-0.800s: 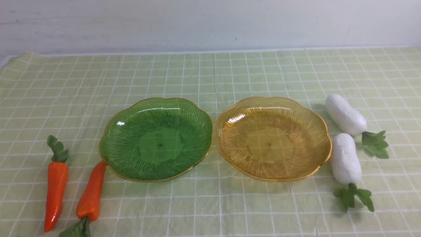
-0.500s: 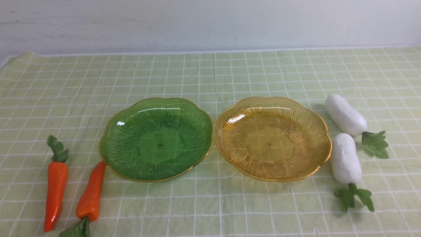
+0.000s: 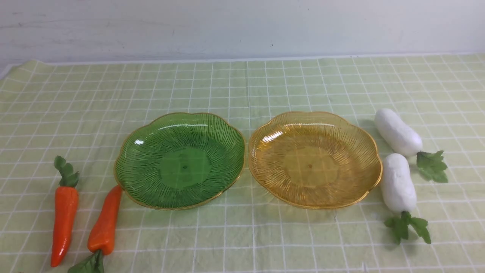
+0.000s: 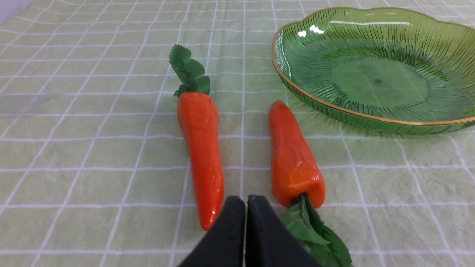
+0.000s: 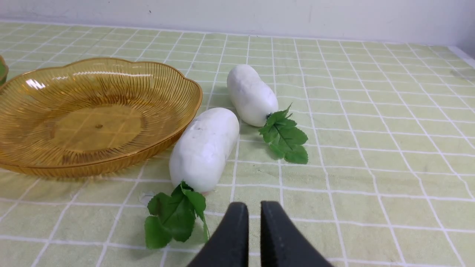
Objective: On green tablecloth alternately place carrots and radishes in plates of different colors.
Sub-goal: 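Place the white radish on the plate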
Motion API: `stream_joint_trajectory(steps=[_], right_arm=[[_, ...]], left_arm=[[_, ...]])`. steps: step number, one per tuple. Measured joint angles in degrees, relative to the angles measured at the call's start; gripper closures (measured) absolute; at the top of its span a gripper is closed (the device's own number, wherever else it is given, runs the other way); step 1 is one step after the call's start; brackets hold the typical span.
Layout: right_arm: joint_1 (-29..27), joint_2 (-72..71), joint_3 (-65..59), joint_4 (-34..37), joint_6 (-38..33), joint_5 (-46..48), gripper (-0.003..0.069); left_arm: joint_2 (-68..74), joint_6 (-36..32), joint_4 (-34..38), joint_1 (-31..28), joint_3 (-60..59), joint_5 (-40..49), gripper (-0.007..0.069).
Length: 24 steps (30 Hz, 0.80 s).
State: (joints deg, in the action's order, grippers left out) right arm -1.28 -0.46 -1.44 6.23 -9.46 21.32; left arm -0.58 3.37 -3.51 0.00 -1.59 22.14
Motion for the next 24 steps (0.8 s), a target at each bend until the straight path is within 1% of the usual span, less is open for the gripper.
stream_joint_trajectory(steps=[24], right_arm=[[0.0, 0.0, 0.0, 0.56, 0.4, -0.17, 0.0613]], left_arm=[[0.0, 0.05, 0.0, 0.0, 0.0, 0.0, 0.0632]])
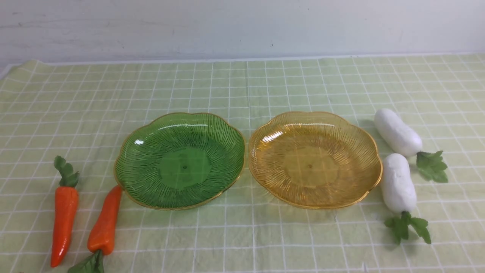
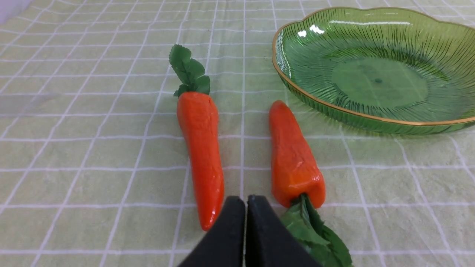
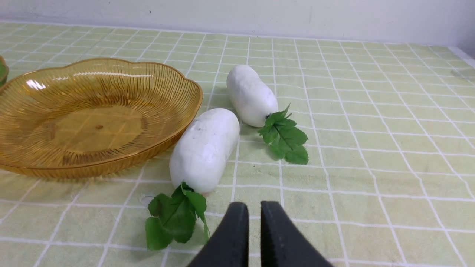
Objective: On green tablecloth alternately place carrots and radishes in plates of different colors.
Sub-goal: 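Place the white radish on the plate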
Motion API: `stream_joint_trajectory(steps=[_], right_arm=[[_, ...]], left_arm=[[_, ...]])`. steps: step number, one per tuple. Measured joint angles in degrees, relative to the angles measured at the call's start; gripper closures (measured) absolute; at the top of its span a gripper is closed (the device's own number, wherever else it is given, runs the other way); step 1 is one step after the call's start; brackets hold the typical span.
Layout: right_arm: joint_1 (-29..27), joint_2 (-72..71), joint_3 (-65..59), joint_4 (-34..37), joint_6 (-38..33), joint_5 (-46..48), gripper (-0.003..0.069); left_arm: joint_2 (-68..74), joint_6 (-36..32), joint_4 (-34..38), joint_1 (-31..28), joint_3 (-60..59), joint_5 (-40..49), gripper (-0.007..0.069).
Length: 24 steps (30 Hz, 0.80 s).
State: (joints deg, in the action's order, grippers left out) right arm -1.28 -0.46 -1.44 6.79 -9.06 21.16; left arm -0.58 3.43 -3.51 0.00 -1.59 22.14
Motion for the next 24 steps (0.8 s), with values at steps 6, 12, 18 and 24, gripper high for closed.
stream_joint_trajectory(steps=[6, 12, 18, 24], right_arm=[[0.0, 0.0, -0.22, 25.77, 13.38, -0.93, 0.0613], [0.0, 0.0, -0.12, 40.59, 17.25, -1.7, 0.0613], [0.0, 0.0, -0.12, 45.08, 16.09, -1.28, 0.0613], [0.0, 0.0, 7.7, 45.73, 3.85, 0.39, 0.0613]], left_arm=[[0.0, 13.1, 18.98, 0.0, -0.06, -1.86, 0.0632], [0.0, 21.83, 40.58, 0.0, -0.06, -6.08, 0.0632], [0.0, 22.4, 45.07, 0.0, -0.06, -7.94, 0.0632], [0.0, 19.23, 45.87, 0.0, 1.11, -5.82, 0.0632]])
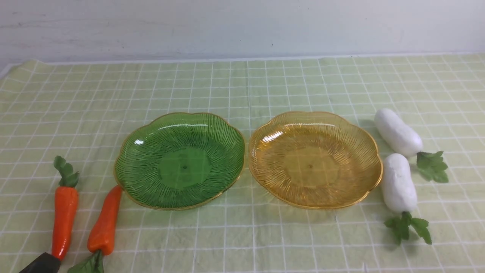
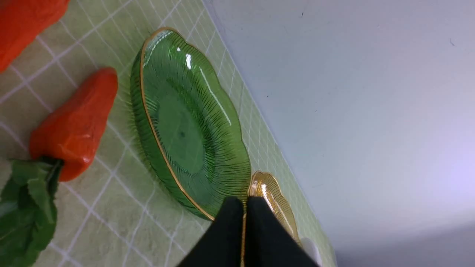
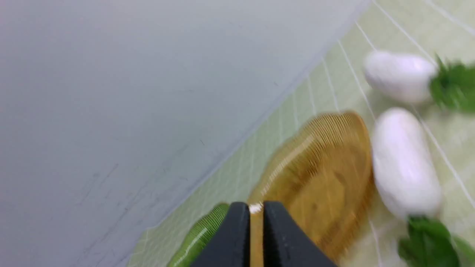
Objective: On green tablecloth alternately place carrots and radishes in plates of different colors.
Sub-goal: 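Place the white radish on the plate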
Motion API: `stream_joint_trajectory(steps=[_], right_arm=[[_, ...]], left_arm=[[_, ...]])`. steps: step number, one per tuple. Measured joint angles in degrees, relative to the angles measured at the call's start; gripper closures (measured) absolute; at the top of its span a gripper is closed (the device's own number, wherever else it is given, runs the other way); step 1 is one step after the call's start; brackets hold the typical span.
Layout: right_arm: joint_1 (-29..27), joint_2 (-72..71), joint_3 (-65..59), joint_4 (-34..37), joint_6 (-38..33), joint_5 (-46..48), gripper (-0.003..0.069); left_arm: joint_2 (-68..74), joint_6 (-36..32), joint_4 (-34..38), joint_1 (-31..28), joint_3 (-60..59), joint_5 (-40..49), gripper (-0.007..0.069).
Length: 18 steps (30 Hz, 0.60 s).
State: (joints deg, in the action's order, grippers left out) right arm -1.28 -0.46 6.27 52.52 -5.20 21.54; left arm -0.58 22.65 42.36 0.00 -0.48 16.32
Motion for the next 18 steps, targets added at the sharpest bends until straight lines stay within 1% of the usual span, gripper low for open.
stream_joint_trajectory(steps=[1, 3, 4, 5, 6, 7, 8, 9, 10, 11, 12, 14, 16, 17, 18], right_arm=[[0.0, 0.0, 2.53, -0.47, -2.48, -0.07, 0.0613], [0.0, 0.31, 5.01, -1.39, -5.12, -0.12, 0.0613], [0.0, 2.4, 9.27, -3.6, -8.04, -0.24, 0.0613], [0.0, 2.74, 9.71, -3.93, -8.3, -0.24, 0.0613], [0.0, 6.35, 12.93, -7.21, -9.83, 0.24, 0.0613], [0.0, 9.18, 14.67, -9.2, -10.26, 0.98, 0.0613], [0.0, 13.76, 16.86, -12.89, -10.69, 3.22, 0.0613], [0.0, 14.46, 17.15, -13.97, -10.69, 4.02, 0.0613], [0.0, 19.72, 18.91, -17.07, -10.75, 6.76, 0.0613], [0.0, 22.95, 19.81, -19.49, -10.75, 8.77, 0.0613], [0.0, 28.78, 21.34, -22.58, -10.4, 12.97, 0.0613], [0.0, 38.2, 23.81, -25.99, -9.38, 17.64, 0.0613], [0.0, 44.89, 25.9, -27.37, -9.07, 20.38, 0.0613], [0.0, 44.89, 25.9, -27.47, -8.99, 20.67, 0.0613], [0.0, 48.91, 27.32, -27.61, -8.93, 21.61, 0.0613]], left_arm=[[0.0, -1.67, -0.11, 0.02, 1.48, 0.89, 0.0632], [0.0, -3.91, -0.17, 0.02, 3.5, 1.48, 0.0632], [0.14, -9.7, -0.26, 0.0, 7.72, 1.97, 0.0632], [0.31, -10.34, -0.26, 0.02, 8.22, 2.08, 0.0632], [1.59, -14.85, -0.26, 0.02, 12.15, 3.2, 0.0632], [3.11, -17.91, -0.26, 0.02, 14.4, 4.38, 0.0632], [5.98, -21.59, -0.26, 0.02, 17.19, 7.32, 0.0632], [6.46, -22.07, -0.26, 0.02, 17.19, 7.32, 0.0632], [10.16, -24.89, -0.48, 0.0, 19.85, 11.19, 0.0632], [11.91, -26.19, -0.86, 0.02, 20.7, 13.85, 0.0632], [16.46, -27.9, -1.67, 0.02, 22.44, 19.05, 0.0632], [24.4, -29.24, -3.74, 0.02, 24.63, 27.1, 0.0632], [31.07, -29.51, -5.81, 0.02, 26.15, 31.95, 0.0632], [31.79, -29.57, -5.97, 0.02, 26.31, 32.89, 0.0632], [34.56, -29.63, -6.71, 0.02, 26.94, 34.14, 0.0632]])
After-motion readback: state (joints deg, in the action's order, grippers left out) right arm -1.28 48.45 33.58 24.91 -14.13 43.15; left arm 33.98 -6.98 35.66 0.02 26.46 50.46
